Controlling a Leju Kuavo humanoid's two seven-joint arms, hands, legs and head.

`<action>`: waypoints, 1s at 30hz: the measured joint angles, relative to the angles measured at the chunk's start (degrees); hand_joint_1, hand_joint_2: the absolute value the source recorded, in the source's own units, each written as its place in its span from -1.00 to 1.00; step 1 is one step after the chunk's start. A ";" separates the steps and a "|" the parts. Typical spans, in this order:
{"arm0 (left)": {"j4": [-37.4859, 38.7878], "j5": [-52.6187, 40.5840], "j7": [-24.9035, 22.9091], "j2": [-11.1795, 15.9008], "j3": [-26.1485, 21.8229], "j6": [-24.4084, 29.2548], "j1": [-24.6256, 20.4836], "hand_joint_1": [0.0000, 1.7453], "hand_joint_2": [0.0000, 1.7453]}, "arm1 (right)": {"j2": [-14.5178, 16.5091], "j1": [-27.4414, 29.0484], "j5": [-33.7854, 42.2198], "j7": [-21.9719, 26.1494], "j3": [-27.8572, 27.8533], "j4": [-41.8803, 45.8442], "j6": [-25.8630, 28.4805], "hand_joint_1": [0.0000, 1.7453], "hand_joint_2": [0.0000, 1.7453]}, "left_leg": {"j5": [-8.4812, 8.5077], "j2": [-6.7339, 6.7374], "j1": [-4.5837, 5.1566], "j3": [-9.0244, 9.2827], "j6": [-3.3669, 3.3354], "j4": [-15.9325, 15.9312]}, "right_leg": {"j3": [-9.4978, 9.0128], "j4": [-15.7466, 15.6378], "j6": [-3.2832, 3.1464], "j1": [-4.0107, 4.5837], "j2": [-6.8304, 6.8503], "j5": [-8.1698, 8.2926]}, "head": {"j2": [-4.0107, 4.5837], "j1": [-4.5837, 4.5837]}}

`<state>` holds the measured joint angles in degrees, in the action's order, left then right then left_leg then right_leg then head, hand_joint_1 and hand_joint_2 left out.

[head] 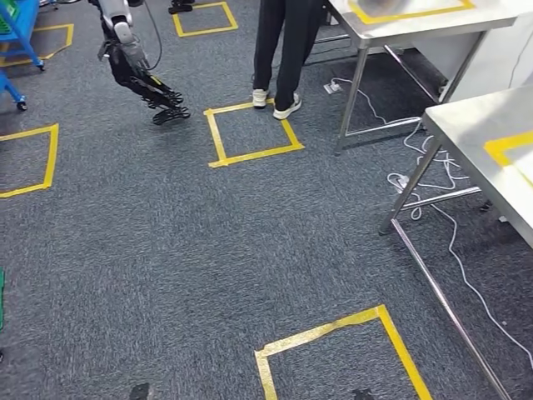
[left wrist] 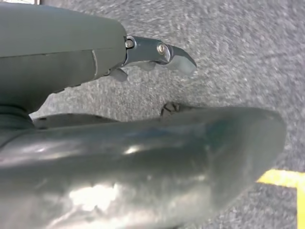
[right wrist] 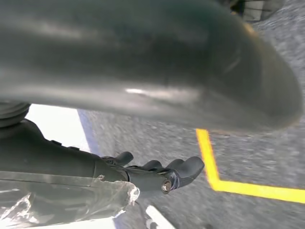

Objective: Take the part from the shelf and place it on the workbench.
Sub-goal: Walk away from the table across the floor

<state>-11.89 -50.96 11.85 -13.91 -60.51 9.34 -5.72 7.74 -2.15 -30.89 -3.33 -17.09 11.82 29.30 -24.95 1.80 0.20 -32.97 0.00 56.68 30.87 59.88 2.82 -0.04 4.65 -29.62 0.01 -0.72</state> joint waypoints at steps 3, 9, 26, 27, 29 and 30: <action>0.01 -0.06 0.04 0.02 0.01 0.03 -0.19 -1.00 -1.00 | 0.00 0.26 -0.14 -0.01 0.00 0.00 -0.22 -1.00 -1.00 | 0.19 -2.15 -0.17 0.02 -0.67 -0.07 | 4.78 10.26 0.48 -0.22 -3.95 -5.07 | -0.01 -0.43; 0.01 -0.23 0.03 0.04 0.00 0.05 -0.13 -1.00 -1.00 | 0.02 0.35 -0.06 0.53 -0.01 -0.02 -0.25 -1.00 -1.00 | 0.14 -7.09 -0.32 0.11 -0.07 0.27 | 2.83 3.22 0.85 -1.25 -7.91 1.04 | -0.01 -0.57; 0.01 -1.01 -0.03 0.02 0.09 0.05 -0.20 -1.00 -1.00 | 0.16 0.14 -0.38 -0.17 -0.42 -0.07 -0.04 -1.00 -1.00 | -0.35 1.98 0.09 -0.37 1.58 1.70 | 0.63 -0.90 -1.52 0.06 0.60 1.72 | 0.00 0.36; 0.01 -1.09 -0.03 0.02 0.09 0.07 -0.25 -1.00 -1.00 | 0.18 0.14 -0.35 -0.24 -0.49 -0.07 -0.02 -1.00 -1.00 | -0.43 2.31 0.28 -0.03 1.26 0.78 | 0.54 -0.92 -1.21 0.19 1.20 1.64 | 0.00 0.33; 0.01 -1.16 -0.03 0.05 0.09 0.09 -0.10 -1.00 -1.00 | 0.21 -0.07 -0.33 -0.36 -0.69 -0.07 0.03 -1.00 -1.00 | -0.30 1.07 0.28 -0.09 0.51 0.39 | 0.16 -1.06 -0.61 0.11 1.80 1.50 | 0.00 0.19; 0.01 -1.16 -0.02 0.06 0.08 0.11 -0.02 -1.00 -1.00 | 0.22 -0.15 -0.36 -0.39 -0.77 -0.07 0.04 -1.00 -1.00 | -0.16 0.46 0.15 -0.04 0.17 0.23 | 0.25 -0.57 -0.30 -0.04 0.95 1.03 | 0.00 0.12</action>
<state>-11.88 -52.12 11.83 -13.85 -60.42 9.45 -5.74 7.96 -2.30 -31.25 -3.72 -17.86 11.76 29.35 -25.11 2.27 0.36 -33.01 0.17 56.91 31.12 59.31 2.52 -0.08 5.60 -28.58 0.01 -0.60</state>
